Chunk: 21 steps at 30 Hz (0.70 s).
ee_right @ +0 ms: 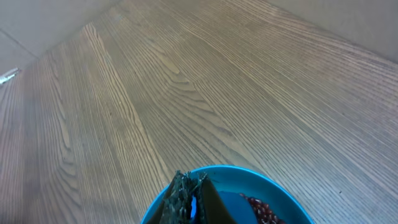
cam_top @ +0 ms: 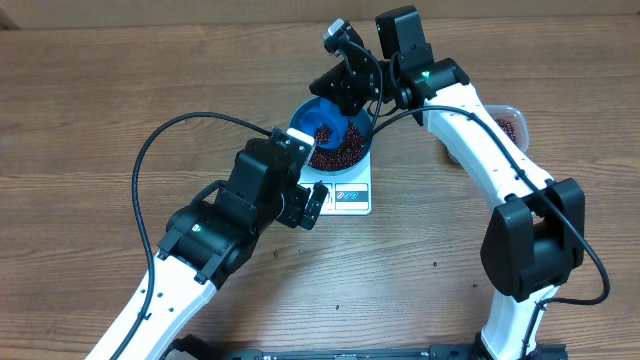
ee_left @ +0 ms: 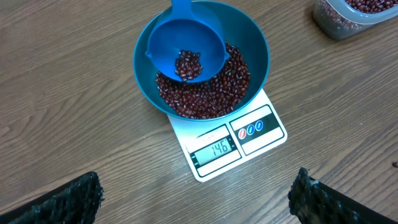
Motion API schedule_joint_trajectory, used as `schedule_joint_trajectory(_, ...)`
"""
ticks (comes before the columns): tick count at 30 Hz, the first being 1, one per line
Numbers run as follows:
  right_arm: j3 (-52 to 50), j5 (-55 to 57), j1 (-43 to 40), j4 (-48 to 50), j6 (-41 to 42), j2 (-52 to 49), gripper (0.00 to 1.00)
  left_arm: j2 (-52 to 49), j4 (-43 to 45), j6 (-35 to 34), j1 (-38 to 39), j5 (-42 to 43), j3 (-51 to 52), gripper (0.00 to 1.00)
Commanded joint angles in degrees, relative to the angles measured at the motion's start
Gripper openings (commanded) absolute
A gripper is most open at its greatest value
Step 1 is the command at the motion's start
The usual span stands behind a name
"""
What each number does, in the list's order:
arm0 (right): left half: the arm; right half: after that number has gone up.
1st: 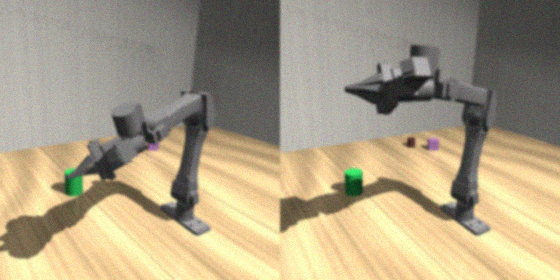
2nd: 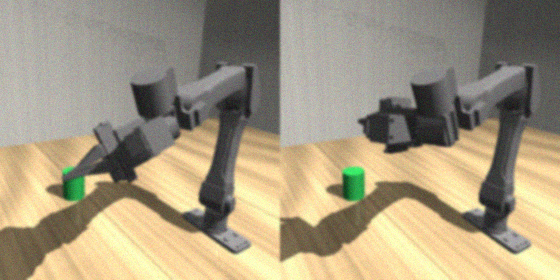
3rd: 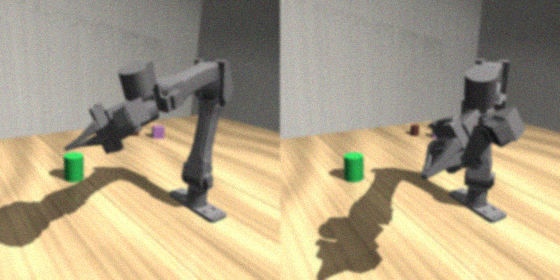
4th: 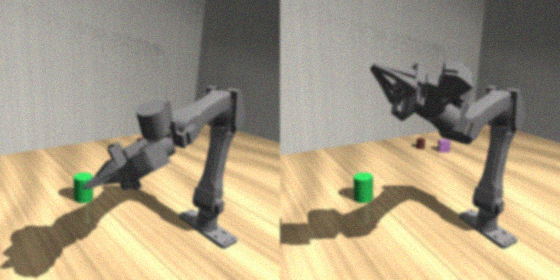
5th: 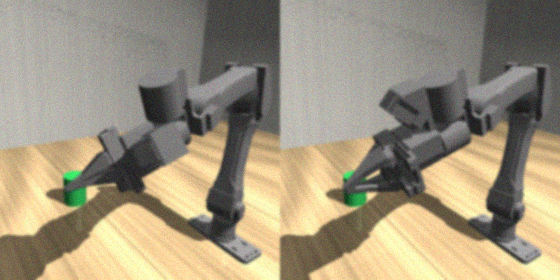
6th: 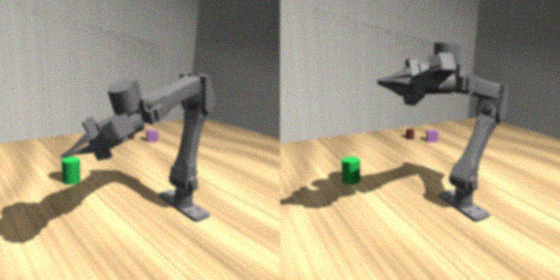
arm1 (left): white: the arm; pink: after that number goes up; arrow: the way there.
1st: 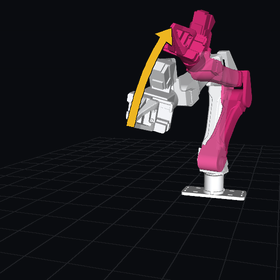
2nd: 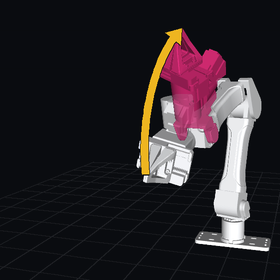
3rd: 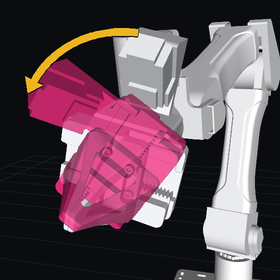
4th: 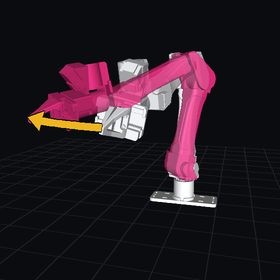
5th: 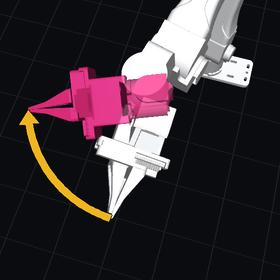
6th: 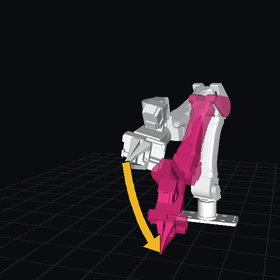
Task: Scoop item into bowl and weigh 150g on scale
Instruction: 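Scoop beans out of the teal bowl and lift with the right gripper, then hold the partly filled scoop just above the bowl with the right gripper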
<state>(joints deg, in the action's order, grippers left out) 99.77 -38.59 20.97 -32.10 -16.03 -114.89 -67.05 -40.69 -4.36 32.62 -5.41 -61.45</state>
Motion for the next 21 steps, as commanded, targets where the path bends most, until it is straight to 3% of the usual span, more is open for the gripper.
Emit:
schedule_joint_trajectory(1, 2.34, -0.52, -0.26, 0.59, -2.51, 1.55, 0.04, -0.48, 0.20, -0.37, 0.02, -0.55, 0.33, 0.99)
schedule_joint_trajectory(21, 2.34, -0.52, -0.26, -0.09, -2.84, 4.28, 0.04, -0.48, 0.20, -0.37, 0.02, -0.55, 0.33, 0.99)
